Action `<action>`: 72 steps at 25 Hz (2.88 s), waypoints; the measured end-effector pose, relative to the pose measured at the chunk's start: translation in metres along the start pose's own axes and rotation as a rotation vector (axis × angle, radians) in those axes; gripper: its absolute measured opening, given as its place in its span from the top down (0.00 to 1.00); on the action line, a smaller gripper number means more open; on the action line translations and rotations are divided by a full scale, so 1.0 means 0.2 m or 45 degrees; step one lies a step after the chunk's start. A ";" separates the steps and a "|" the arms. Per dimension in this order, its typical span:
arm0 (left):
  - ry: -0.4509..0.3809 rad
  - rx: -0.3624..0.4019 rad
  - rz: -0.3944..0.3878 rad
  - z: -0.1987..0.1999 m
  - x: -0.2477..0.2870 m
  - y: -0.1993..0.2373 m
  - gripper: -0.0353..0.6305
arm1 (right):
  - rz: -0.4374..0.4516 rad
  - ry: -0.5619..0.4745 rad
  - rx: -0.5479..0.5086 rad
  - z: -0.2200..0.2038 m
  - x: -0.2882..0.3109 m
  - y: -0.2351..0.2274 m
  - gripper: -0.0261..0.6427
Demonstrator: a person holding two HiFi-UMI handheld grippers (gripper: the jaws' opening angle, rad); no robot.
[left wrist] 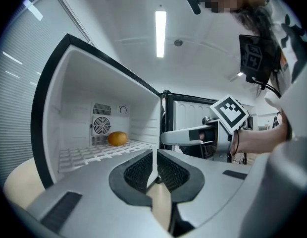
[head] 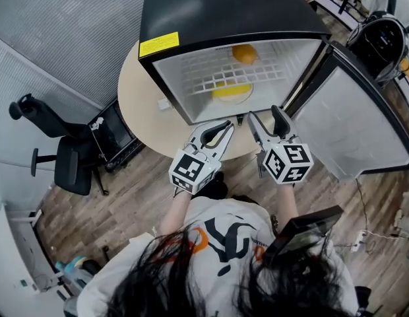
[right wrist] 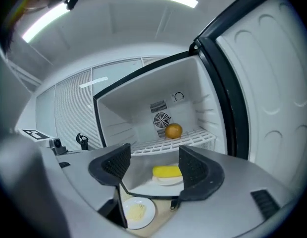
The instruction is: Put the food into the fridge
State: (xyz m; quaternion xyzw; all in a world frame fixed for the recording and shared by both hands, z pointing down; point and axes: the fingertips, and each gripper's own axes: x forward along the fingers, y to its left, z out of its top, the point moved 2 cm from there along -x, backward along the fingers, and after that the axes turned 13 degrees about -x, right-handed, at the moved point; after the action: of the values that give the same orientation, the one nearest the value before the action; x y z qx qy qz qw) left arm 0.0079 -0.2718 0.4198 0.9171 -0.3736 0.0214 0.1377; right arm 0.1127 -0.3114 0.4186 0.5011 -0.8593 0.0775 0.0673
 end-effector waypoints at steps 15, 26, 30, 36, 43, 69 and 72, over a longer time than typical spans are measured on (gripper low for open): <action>0.131 -0.024 0.053 -0.28 -0.14 -0.37 0.91 | 0.041 0.034 0.154 -0.23 -0.36 0.10 0.83; 0.152 -0.034 -0.018 -0.32 -0.22 -0.47 0.91 | -0.004 0.070 0.229 -0.31 -0.49 0.20 0.85; 0.161 -0.029 -0.038 -0.33 -0.31 -0.46 0.91 | -0.010 0.070 0.240 -0.32 -0.51 0.30 0.86; 0.168 -0.059 -0.026 -0.37 -0.59 -0.37 0.91 | -0.019 0.097 0.245 -0.37 -0.51 0.57 0.86; 0.146 -0.082 -0.046 -0.42 -0.92 -0.35 0.91 | -0.051 0.125 0.244 -0.43 -0.60 0.88 0.86; 0.017 -0.044 -0.141 -0.48 -1.55 -0.51 0.91 | -0.100 0.148 0.186 -0.59 -0.99 1.50 0.88; 0.012 -0.031 -0.148 -0.47 -1.56 -0.52 0.91 | -0.100 0.145 0.182 -0.59 -0.99 1.51 0.88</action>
State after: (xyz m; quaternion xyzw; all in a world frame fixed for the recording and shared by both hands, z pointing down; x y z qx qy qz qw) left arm -0.1380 0.0369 0.4412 0.9353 -0.3194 0.0132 0.1516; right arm -0.0489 0.0278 0.4755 0.5327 -0.8260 0.1642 0.0832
